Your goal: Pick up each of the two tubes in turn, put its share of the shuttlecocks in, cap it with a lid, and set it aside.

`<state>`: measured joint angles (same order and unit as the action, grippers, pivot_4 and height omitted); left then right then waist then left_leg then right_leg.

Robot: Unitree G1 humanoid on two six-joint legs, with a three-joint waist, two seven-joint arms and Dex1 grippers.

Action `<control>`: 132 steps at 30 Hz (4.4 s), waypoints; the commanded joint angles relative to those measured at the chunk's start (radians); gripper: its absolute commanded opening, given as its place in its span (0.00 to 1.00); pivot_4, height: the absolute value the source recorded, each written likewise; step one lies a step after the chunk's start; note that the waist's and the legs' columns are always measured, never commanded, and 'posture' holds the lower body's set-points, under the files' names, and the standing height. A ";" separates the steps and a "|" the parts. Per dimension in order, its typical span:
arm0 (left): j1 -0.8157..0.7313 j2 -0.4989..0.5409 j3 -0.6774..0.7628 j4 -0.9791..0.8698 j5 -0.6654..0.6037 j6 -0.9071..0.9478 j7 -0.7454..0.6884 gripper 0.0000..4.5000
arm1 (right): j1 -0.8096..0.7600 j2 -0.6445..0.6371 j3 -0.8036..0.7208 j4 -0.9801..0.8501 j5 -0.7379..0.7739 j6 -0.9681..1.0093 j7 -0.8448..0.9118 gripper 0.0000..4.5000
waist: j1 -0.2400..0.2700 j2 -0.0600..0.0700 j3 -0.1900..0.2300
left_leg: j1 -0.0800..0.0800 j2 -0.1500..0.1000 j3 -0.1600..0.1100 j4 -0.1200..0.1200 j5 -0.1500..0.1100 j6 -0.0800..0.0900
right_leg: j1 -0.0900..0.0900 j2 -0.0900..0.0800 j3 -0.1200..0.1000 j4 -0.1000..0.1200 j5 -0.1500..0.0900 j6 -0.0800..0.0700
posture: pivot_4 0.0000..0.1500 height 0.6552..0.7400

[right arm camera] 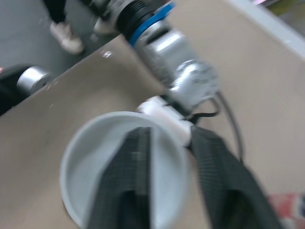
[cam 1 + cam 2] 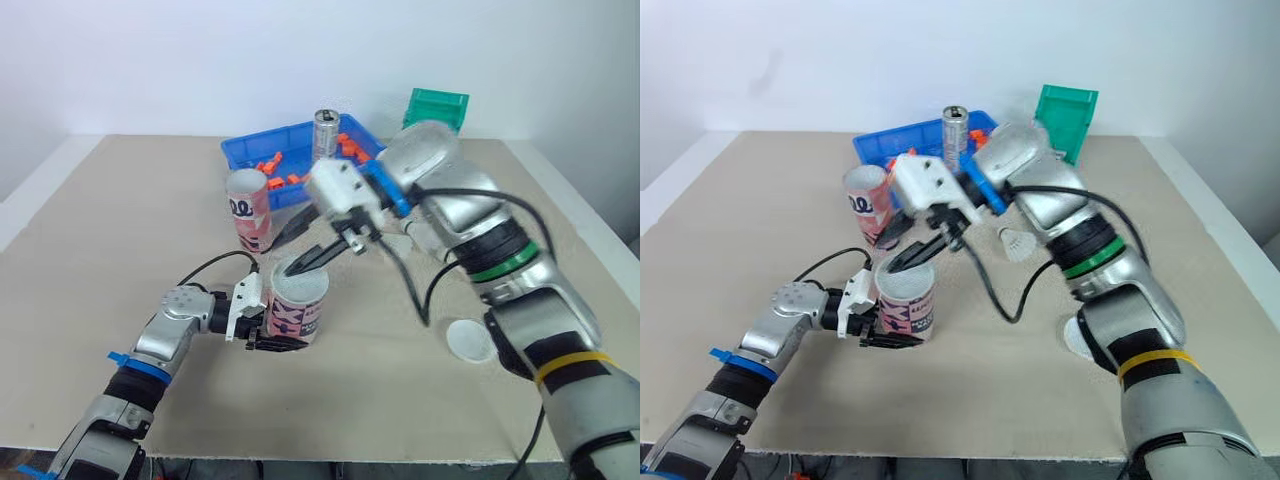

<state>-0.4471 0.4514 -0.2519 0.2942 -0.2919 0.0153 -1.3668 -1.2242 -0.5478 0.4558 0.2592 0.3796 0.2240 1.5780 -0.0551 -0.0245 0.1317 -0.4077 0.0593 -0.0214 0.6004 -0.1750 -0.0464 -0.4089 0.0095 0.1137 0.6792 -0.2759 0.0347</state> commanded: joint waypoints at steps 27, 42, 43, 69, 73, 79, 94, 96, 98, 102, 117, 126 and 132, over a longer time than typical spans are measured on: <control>0.080 0.119 0.055 -0.054 -0.022 -0.011 -0.062 1.00 | 0.814 -0.118 -0.322 -0.696 0.087 0.335 -0.554 1.00 | -0.019 -0.005 0.029 | -0.004 0.000 -0.001 0.000 -0.005 -0.004 | -0.001 0.002 0.003 -0.003 -0.001 0.009 | 1.00 1.00; 0.169 0.268 0.271 -0.248 -0.141 0.025 -0.012 1.00 | 0.839 -0.028 -0.201 -0.636 -0.013 0.225 -0.592 1.00 | -0.019 -0.010 0.038 | -0.009 0.000 -0.007 0.002 -0.011 -0.002 | -0.001 0.002 -0.003 -0.004 -0.008 0.008 | 1.00 1.00; 0.178 0.277 0.288 -0.275 -0.157 0.040 -0.005 1.00 | 0.839 -0.018 -0.197 -0.622 -0.020 0.213 -0.593 1.00 | -0.019 -0.011 0.039 | -0.009 0.000 -0.007 0.002 -0.011 -0.002 | -0.001 0.002 -0.003 -0.004 -0.008 0.008 | 1.00 1.00; 0.239 0.318 0.346 -0.426 -0.234 0.146 0.037 1.00 | 0.799 0.028 -0.189 -0.541 -0.037 0.170 -0.545 1.00 | -0.018 -0.009 0.046 | -0.010 0.000 -0.009 0.006 -0.010 -0.003 | -0.001 0.002 -0.005 0.000 -0.007 0.008 | 1.00 1.00; 0.245 0.316 0.345 -0.422 -0.230 0.136 0.032 1.00 | 0.772 0.055 -0.187 -0.517 -0.041 0.215 -0.589 1.00 | -0.018 -0.009 0.046 | -0.010 0.000 -0.009 0.008 -0.010 -0.003 | -0.001 0.002 -0.005 0.001 -0.007 0.008 | 1.00 1.00; 0.256 0.315 0.362 -0.427 -0.234 0.130 0.034 1.00 | 0.772 0.051 -0.207 -0.528 -0.021 0.258 -0.602 1.00 | -0.017 -0.009 0.046 | -0.010 0.000 -0.009 0.010 -0.010 -0.003 | 0.000 0.002 -0.005 0.002 -0.006 0.008 | 1.00 1.00; 0.261 0.360 0.429 -0.558 -0.302 0.236 0.105 1.00 | 0.776 0.097 -0.201 -0.523 0.015 0.223 -0.582 1.00 | -0.018 -0.009 0.046 | -0.011 0.000 -0.010 0.013 -0.010 -0.003 | 0.000 0.002 -0.005 0.002 -0.005 0.009 | 1.00 1.00; 0.257 0.367 0.429 -0.582 -0.312 0.258 0.121 1.00 | 0.768 0.107 -0.201 -0.510 0.006 0.202 -0.591 1.00 | -0.018 -0.008 0.046 | -0.012 0.000 -0.009 0.015 -0.010 -0.003 | 0.000 0.002 -0.005 0.002 -0.004 0.009 | 1.00 1.00; 0.252 0.371 0.430 -0.597 -0.318 0.277 0.134 1.00 | 0.760 0.119 -0.200 -0.499 0.000 0.189 -0.597 1.00 | -0.018 -0.008 0.046 | -0.013 0.000 -0.010 0.016 -0.010 -0.003 | 0.000 0.002 -0.005 0.002 -0.004 0.010 | 1.00 1.00; 0.235 0.374 0.425 -0.607 -0.321 0.301 0.146 1.00 | 0.756 0.129 -0.189 -0.491 -0.008 0.172 -0.594 1.00 | -0.018 -0.008 0.046 | -0.013 0.000 -0.010 0.017 -0.010 -0.003 | 0.000 0.002 -0.005 0.002 -0.003 0.010 | 1.00 1.00; 0.214 0.365 0.412 -0.572 -0.306 0.296 0.128 1.00 | 0.761 0.125 -0.170 -0.469 -0.027 0.102 -0.530 1.00 | -0.017 -0.008 0.046 | -0.013 0.001 -0.010 0.018 -0.010 -0.003 | 0.000 0.003 -0.005 0.003 -0.002 0.010 | 1.00 1.00; 0.212 0.359 0.408 -0.561 -0.306 0.293 0.121 1.00 | 0.708 0.183 -0.142 -0.355 -0.066 0.059 -0.527 1.00 | -0.018 -0.008 0.046 | -0.013 0.001 -0.010 0.019 -0.010 -0.003 | 0.000 0.003 -0.005 0.003 -0.002 0.010 | 1.00 1.00; 0.213 0.356 0.410 -0.566 -0.309 0.300 0.124 1.00 | 0.678 0.214 -0.144 -0.313 -0.078 0.052 -0.530 1.00 | -0.018 -0.008 0.046 | -0.013 0.001 -0.009 0.019 -0.010 -0.003 | 0.000 0.003 -0.005 0.003 -0.001 0.009 | 1.00 1.00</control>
<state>-0.2193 0.8057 0.1522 -0.2550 -0.5903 0.3234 -1.2449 -0.5240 -0.3423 0.3172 -0.0436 0.2965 0.2930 1.0456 -0.0729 -0.0329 0.1782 -0.4208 0.0601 -0.0310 0.6194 -0.1854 -0.0493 -0.4087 0.0123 0.1085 0.6823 -0.2770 0.0441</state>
